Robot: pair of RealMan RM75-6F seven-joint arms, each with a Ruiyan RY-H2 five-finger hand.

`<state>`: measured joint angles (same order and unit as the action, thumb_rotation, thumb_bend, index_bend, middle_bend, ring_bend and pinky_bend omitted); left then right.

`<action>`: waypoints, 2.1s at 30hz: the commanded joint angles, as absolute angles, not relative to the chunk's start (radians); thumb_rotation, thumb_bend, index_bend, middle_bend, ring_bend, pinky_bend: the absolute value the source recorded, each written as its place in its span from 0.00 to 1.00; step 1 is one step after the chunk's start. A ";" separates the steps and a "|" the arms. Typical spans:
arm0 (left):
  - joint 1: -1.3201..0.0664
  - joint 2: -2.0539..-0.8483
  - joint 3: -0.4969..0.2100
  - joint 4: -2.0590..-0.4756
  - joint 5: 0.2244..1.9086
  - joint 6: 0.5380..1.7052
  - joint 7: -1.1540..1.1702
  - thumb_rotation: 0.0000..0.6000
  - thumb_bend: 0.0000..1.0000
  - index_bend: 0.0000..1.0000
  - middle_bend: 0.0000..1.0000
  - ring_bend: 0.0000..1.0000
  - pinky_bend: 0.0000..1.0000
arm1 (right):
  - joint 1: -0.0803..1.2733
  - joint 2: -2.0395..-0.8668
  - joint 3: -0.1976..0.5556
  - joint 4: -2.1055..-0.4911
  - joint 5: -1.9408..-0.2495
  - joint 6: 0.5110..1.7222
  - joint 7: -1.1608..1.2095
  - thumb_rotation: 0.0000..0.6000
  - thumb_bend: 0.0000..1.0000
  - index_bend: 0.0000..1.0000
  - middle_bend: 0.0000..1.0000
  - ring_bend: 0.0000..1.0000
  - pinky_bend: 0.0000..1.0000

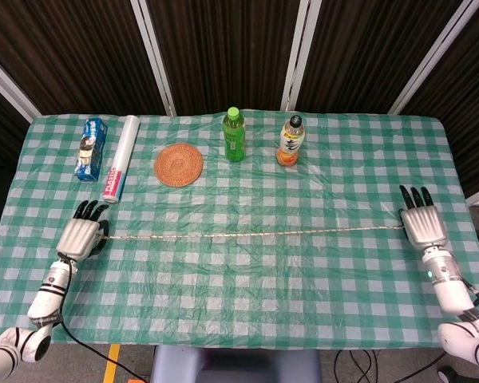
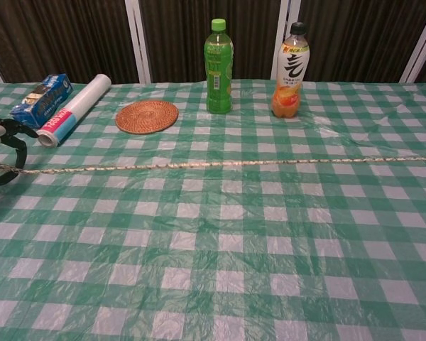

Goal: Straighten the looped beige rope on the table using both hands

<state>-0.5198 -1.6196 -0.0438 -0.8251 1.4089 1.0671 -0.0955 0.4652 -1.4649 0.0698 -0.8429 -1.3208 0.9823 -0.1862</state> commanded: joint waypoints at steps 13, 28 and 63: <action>-0.524 -1.660 -0.030 -0.767 1.434 1.040 -0.113 1.00 0.44 0.65 0.13 0.00 0.06 | 0.463 -1.525 0.055 -0.745 -1.346 0.942 -0.132 1.00 0.54 0.77 0.10 0.00 0.00; -0.528 -1.672 -0.012 -0.751 1.457 1.016 -0.120 1.00 0.44 0.56 0.14 0.00 0.06 | 0.472 -1.569 0.047 -0.682 -1.364 0.899 -0.119 1.00 0.54 0.67 0.10 0.00 0.00; -0.146 -1.227 0.061 -1.385 1.539 1.586 -0.036 1.00 0.43 0.00 0.00 0.00 0.02 | 0.124 -1.218 0.005 -1.463 -1.446 1.493 -0.268 1.00 0.41 0.00 0.00 0.00 0.00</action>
